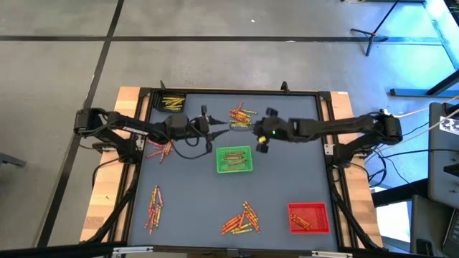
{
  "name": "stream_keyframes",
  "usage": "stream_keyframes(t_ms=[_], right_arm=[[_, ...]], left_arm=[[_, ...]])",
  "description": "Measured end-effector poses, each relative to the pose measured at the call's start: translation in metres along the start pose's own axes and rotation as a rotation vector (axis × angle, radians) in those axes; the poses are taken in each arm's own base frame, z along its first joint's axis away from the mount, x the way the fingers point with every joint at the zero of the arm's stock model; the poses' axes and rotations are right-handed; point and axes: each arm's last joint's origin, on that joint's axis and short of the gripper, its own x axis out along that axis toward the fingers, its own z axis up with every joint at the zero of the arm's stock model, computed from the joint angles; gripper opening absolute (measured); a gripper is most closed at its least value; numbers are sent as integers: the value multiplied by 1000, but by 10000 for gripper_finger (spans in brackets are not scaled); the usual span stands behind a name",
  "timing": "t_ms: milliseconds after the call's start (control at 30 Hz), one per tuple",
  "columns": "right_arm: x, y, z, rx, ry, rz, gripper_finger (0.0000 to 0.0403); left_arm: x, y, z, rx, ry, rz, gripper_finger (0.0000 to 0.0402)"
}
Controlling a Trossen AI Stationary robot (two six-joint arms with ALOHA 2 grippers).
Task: Sort crayons
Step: Put the green crayon into the black bin
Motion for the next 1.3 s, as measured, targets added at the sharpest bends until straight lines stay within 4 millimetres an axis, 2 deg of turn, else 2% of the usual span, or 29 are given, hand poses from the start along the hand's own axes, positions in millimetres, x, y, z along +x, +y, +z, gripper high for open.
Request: stream_keyframes(t_ms=[167, 333, 567, 700, 900, 967, 1100, 1200, 1300], right_arm=[[12, -24, -2, 59, -33, -34, 144], [21, -32, -5, 132, -34, -60, 155], [34, -45, 1, 169, -47, -80, 241], [35, -59, 12, 185, -21, -76, 264], [37, -95, 25, 226, 76, -90, 249], [43, -108, 24, 247, 118, -54, 241], [62, -131, 20, 276, 197, -11, 227], [80, -140, 14, 289, 261, 19, 221], [96, -144, 6, 289, 325, 47, 216]], left_arm=[[0, 3, -3, 11, 25, 6, 118], [0, 3, -2, 98, 18, 6, 118], [0, 3, -4, 157, 40, 32, 118], [0, 5, -4, 186, 59, 86, 118], [0, 12, -8, 204, 95, 121, 118], [-1, 17, -11, 171, 113, 59, 118], [-9, 40, -15, 41, 121, -72, 118], [-15, 57, -20, -55, 154, -72, 118], [-18, 65, -25, -92, 188, -56, 118]])
